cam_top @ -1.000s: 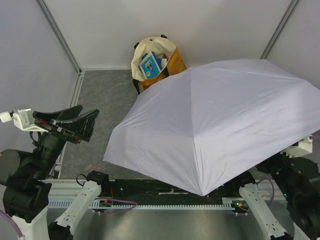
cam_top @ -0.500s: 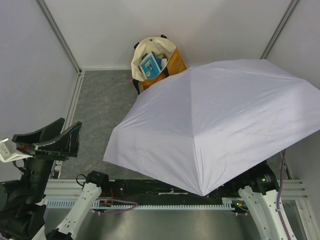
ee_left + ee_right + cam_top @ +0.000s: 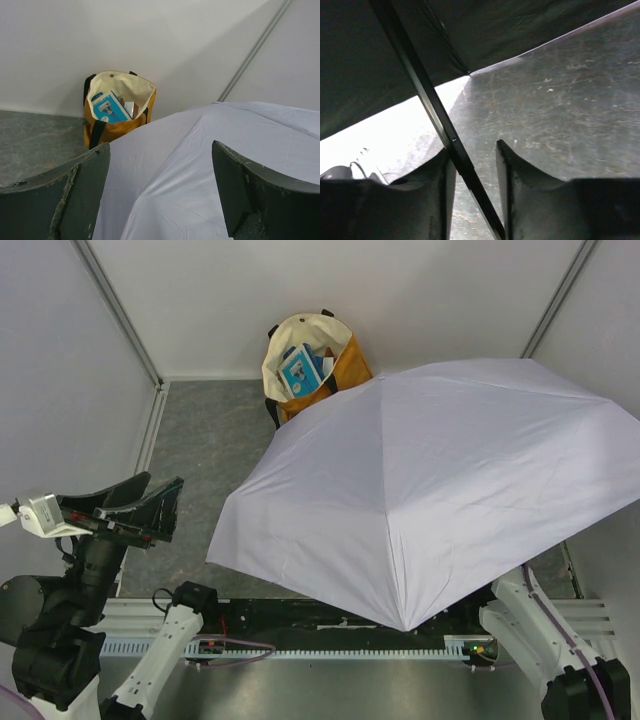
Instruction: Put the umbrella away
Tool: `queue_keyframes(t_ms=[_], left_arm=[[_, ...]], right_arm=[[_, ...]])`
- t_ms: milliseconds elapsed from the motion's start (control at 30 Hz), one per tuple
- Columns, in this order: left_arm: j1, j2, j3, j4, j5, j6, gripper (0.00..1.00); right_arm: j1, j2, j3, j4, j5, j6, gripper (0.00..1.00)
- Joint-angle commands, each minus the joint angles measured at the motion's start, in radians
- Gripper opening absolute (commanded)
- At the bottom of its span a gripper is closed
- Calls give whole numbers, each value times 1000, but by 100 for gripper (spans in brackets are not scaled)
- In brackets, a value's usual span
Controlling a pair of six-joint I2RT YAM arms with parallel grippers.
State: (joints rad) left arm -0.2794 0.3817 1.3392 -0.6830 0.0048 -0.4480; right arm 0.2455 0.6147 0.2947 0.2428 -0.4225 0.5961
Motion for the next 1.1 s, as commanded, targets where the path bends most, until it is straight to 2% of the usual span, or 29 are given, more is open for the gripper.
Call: queue_keyframes(t_ms=[0,100,167,367,533,600,700,800,900,933,967,1000,1033,1067], left_arm=[[-4,31,52,10,28,19,88],[-3,43,95,10,6,20,87],[-3,57,135,22,3,20,87],[-3,108,227,48,32,12,86],[-3,146,232,62,87,0,78],[-3,175,212,80,173,20,73],[-3,267,236,86,346,43,74],[-3,351,258,121,534,2,77],[-3,416,181,291,716,-122,78],[-3,439,132,400,772,-235,78],[-3,462,80,528,850,-303,78],[-15,491,5,729,912,-487,76],[-47,535,-64,919,929,-614,75],[-100,561,-99,1015,907,-651,75]], right_arm=[[23,94,128,161,-39,-12,36],[31,161,256,95,-19,25,12],[34,221,346,43,-6,57,0],[38,339,670,-146,59,100,0],[38,462,914,-191,41,229,0],[38,490,969,-175,33,303,0],[38,507,1062,-201,27,418,0],[38,528,1178,-266,4,452,0],[38,519,1224,-254,13,453,0],[38,517,1232,-251,22,441,0],[37,519,1232,-252,30,430,0],[37,522,1223,-250,31,429,0],[37,523,1210,-213,22,432,0],[37,522,1189,-179,4,441,0]])
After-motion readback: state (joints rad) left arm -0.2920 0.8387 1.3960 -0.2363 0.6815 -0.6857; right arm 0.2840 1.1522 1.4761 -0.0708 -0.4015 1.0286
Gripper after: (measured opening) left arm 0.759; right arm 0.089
